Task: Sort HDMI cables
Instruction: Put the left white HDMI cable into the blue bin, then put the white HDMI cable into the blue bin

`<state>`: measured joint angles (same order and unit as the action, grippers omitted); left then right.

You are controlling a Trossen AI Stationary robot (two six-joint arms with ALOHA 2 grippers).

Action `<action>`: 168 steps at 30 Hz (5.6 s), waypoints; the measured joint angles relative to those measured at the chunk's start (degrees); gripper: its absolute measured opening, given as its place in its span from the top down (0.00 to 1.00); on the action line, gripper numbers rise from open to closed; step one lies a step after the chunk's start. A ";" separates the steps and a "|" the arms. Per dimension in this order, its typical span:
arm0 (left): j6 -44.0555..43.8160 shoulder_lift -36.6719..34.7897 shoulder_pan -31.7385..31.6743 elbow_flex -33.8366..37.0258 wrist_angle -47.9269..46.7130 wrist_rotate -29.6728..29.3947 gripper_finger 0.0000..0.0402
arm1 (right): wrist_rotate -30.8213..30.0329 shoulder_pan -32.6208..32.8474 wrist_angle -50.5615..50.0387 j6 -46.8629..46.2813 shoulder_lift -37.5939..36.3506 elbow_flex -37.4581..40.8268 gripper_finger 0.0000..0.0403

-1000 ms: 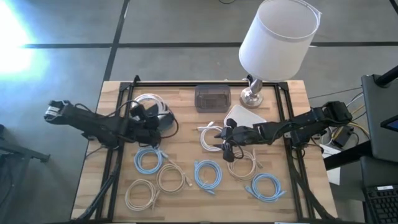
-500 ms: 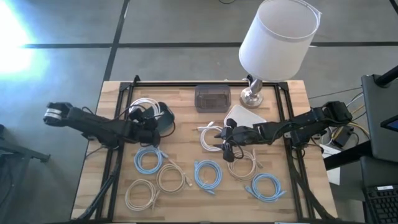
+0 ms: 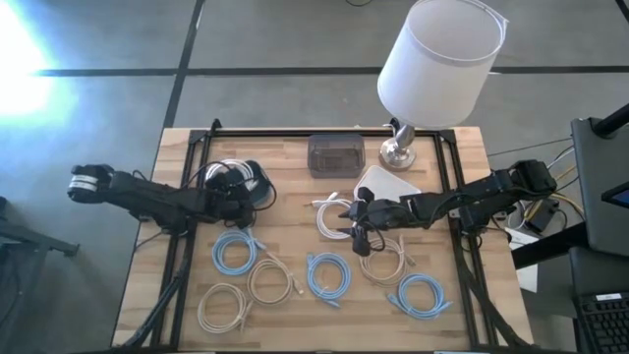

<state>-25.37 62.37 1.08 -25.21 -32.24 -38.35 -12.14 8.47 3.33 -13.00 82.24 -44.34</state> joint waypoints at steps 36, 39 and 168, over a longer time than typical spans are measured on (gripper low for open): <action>15.24 0.07 0.09 -11.20 9.13 1.44 0.58 | 4.63 -0.26 -1.85 -6.57 16.06 -8.59 0.54; 15.22 0.07 0.09 -11.20 9.57 1.44 0.58 | 4.37 -0.78 -7.11 -9.45 20.46 -13.33 0.54; 43.98 16.50 15.79 -16.05 23.55 10.22 0.94 | -4.19 -1.47 -39.30 0.20 31.58 -44.34 0.61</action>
<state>18.61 78.87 16.87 -41.25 -8.69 -28.13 -16.33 7.00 -35.97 -12.80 113.82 -88.68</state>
